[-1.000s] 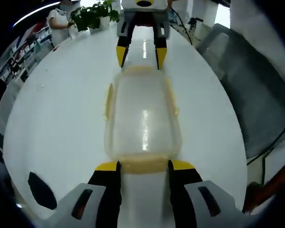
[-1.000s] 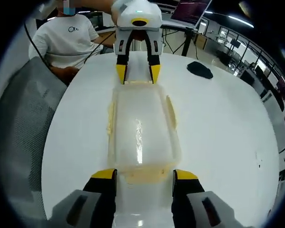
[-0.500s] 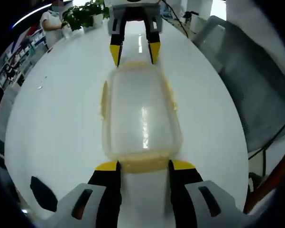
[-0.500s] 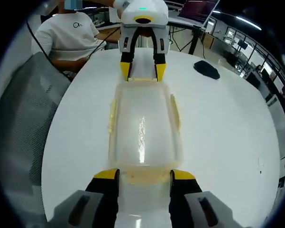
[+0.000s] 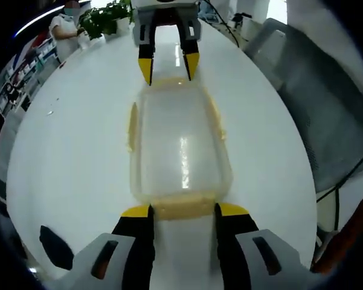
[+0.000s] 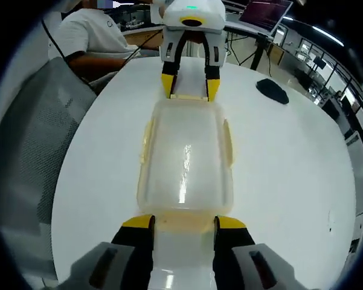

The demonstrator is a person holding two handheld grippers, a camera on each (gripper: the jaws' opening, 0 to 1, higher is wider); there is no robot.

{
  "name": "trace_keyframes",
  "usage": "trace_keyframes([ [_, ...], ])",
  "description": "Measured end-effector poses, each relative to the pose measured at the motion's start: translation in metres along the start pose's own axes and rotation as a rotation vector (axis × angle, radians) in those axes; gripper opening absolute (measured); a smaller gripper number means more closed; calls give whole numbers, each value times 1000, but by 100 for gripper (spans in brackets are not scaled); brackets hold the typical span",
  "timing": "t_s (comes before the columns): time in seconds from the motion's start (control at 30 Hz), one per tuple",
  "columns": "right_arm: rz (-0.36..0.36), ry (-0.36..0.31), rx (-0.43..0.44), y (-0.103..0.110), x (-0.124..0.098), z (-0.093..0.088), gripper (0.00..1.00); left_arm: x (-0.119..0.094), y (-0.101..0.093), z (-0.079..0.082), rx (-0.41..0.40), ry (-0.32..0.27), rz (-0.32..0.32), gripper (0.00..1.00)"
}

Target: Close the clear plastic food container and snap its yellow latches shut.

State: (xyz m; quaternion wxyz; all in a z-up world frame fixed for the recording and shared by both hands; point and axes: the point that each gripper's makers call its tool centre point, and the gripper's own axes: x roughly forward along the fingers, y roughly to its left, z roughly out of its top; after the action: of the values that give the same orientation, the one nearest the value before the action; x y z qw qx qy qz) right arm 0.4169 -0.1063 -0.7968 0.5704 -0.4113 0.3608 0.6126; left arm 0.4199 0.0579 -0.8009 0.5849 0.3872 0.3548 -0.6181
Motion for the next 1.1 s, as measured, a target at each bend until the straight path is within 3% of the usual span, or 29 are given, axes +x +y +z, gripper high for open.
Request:
trace_keyframes([
  [0.3,-40,63,-9,-3,8,-4,38,0,0,0,1,18,4,39],
  [0.6,-25,62,42,-3,7,-3,38,2,4,3,-71,15,40,39],
  [1.1,-10,53,74,1,8,-4,38,2,3,3,-76,24,37,38],
])
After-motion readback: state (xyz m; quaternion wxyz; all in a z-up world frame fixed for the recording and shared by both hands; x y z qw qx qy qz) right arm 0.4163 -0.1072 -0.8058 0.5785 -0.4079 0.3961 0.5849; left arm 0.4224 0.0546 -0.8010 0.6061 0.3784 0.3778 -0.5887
